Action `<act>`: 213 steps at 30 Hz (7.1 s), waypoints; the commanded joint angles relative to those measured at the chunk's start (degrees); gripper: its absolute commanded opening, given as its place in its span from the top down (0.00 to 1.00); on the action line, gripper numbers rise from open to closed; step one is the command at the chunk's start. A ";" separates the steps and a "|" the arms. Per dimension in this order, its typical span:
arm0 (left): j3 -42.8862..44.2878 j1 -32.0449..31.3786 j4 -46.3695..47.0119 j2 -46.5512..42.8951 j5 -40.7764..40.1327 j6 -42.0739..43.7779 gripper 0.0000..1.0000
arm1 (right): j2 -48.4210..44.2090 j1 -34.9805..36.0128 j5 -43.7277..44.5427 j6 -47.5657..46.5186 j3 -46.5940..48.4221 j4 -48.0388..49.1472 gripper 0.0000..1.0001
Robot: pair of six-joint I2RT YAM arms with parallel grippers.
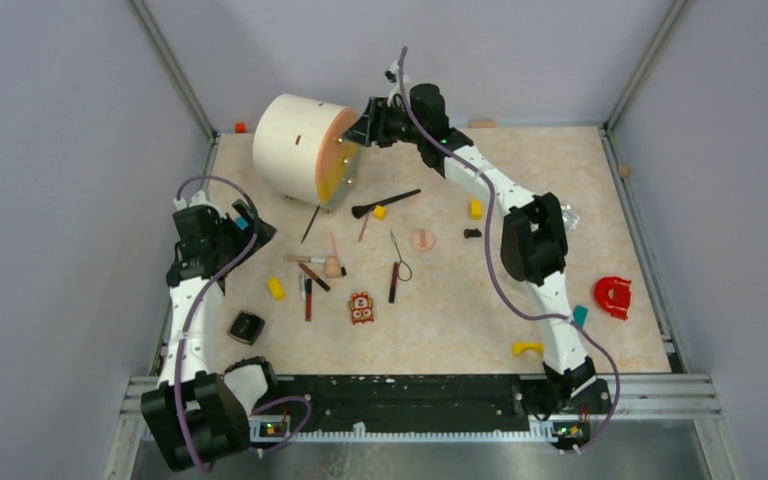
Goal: Organize the makeup
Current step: Open the drawer in the storage box.
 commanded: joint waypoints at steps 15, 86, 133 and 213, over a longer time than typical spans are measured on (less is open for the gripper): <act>-0.19 0.43 2.44 -0.96 1.52 0.44 0.01 | 5.37 0.31 -4.25 8.81 4.68 7.54 0.50; -0.27 0.78 2.52 -0.43 2.53 0.35 0.01 | -10.74 -1.81 -2.90 1.50 -21.61 12.56 1.00; -0.26 0.78 2.48 -0.34 2.43 0.40 0.01 | -24.99 -3.07 0.90 -4.38 -36.72 11.97 1.00; -0.35 0.81 2.66 -0.25 2.38 0.57 0.01 | -31.65 -3.30 4.46 -7.14 -40.58 8.62 0.51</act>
